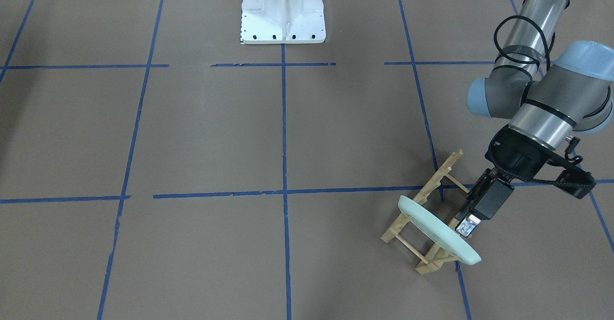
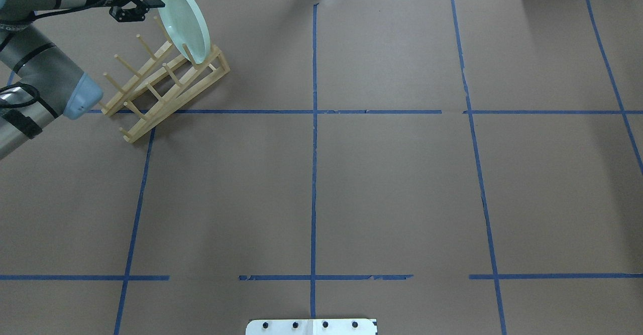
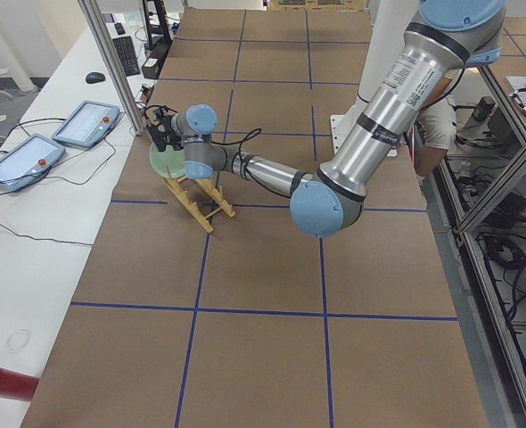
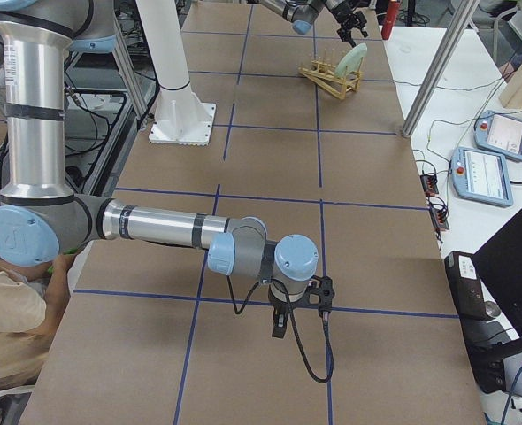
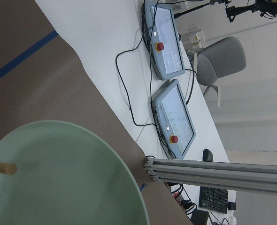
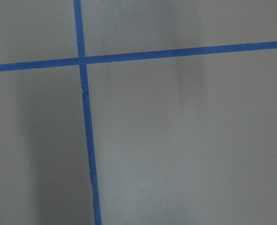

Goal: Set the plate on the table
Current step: 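Reach the left gripper to the pale green plate's rim in the rack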

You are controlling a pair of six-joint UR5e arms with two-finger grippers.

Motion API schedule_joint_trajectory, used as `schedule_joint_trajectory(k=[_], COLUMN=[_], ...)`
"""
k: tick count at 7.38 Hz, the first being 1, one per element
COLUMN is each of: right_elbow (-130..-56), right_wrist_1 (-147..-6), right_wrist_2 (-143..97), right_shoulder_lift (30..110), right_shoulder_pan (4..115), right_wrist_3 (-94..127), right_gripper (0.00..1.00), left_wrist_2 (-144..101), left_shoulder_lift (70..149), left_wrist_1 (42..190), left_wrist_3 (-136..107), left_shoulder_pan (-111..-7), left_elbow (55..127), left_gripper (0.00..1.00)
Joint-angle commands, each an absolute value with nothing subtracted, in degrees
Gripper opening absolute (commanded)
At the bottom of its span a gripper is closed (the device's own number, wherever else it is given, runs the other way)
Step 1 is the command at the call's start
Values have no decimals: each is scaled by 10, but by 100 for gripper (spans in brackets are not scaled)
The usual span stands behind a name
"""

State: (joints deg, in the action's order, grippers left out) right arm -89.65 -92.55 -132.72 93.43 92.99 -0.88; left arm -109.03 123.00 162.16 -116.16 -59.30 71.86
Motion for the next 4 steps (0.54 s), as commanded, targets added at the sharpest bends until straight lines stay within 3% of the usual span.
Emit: schedule_joint_trajectory(k=[1,2,3,4], right_elbow=[-896,-896,-896,-896], right_wrist_1=[-925,-925,-925,-925], right_wrist_2=[-1327,-1327,-1327,-1327], right_shoulder_lift=[934,934,934,933], right_shoulder_pan=[930,930,930,930], right_wrist_3=[-9,-9,-9,-9], right_gripper=[100,100,100,100], left_wrist_2=[-1075,-1075,-1075,-1075], left_shoulder_lift=[1238,1239,1239,1239], left_wrist_1=[1622,1622,1622,1622], left_wrist_3=[-1162,-1161,-1161,-1161], left_shoulder_pan=[-589,-588,-588,-588], left_elbow=[709,708,708,708], left_gripper=[78,69,51,26])
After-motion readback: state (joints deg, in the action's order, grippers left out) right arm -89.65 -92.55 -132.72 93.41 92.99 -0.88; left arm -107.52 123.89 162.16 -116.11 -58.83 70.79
